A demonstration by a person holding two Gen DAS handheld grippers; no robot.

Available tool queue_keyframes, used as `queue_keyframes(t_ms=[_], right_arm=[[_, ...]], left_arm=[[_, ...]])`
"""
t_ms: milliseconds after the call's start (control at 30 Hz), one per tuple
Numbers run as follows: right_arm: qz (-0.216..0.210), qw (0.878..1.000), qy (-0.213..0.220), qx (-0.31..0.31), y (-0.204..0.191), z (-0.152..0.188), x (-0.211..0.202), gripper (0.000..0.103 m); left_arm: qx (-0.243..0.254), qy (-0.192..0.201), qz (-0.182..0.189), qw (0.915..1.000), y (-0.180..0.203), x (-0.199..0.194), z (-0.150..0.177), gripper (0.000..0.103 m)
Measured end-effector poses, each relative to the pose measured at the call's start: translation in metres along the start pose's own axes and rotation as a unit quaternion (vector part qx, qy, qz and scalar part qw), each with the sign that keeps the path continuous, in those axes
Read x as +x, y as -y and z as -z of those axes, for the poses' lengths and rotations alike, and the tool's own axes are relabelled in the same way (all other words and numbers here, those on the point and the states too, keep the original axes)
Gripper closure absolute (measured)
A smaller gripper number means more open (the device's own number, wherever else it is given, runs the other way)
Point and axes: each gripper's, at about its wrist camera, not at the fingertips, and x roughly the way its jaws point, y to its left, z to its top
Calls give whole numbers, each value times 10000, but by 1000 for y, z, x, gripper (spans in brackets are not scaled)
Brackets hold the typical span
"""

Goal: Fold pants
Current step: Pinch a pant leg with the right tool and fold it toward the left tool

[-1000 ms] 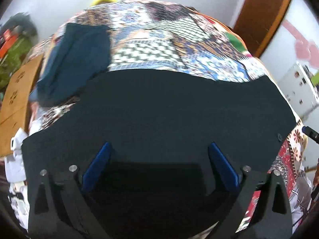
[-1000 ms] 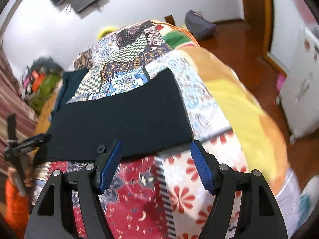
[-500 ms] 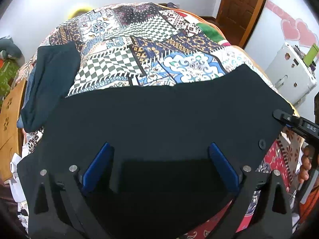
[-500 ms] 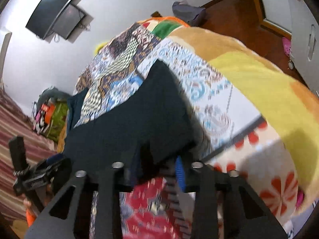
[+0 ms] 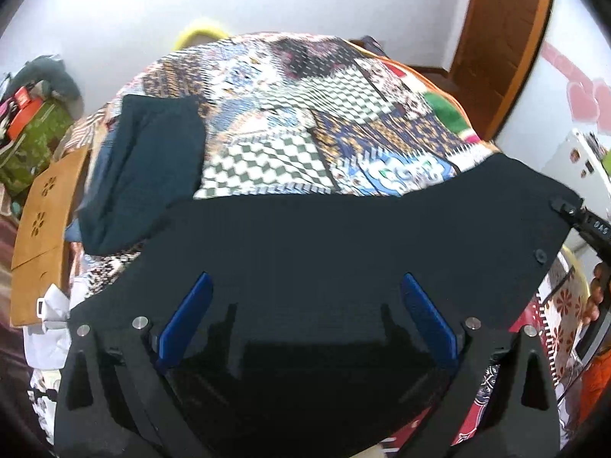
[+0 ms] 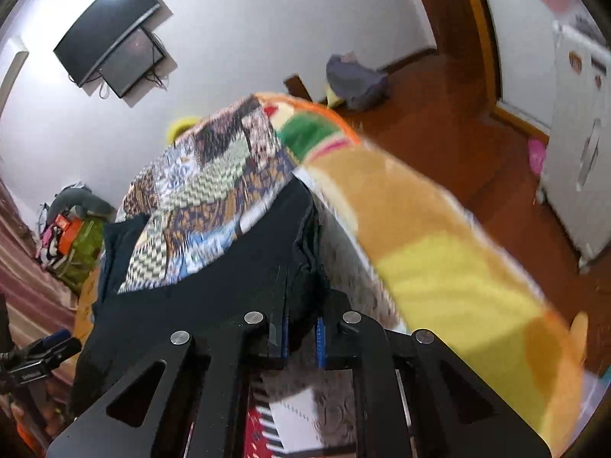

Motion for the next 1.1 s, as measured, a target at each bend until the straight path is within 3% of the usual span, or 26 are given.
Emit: queue_keyframes(t_ms=[300,533,700,867,1100], right_arm=[[-877,9904,654,-842,-101,-41,-37,94],[-1708,9747,559,-1331,-193,-41,-25,94],[-2206,9598,82,-1731,-256,-15,8,94],[-2464,9388,-819,-2262,-303,41,51,94],[-2201,8984,-1973,-3249,-319,128,94,94]], left_arm=[[-431,575,-150,9973,-48,-45,5,3],[-846,1039,-459,9899,-96,-85,26,3],[-1120,1145,-616,9852,-127,-105,46,3],[-1451,1126,-707,9804,-153,-118,69,3],[-1656,923,-785,9787,-167,-115,91,3]])
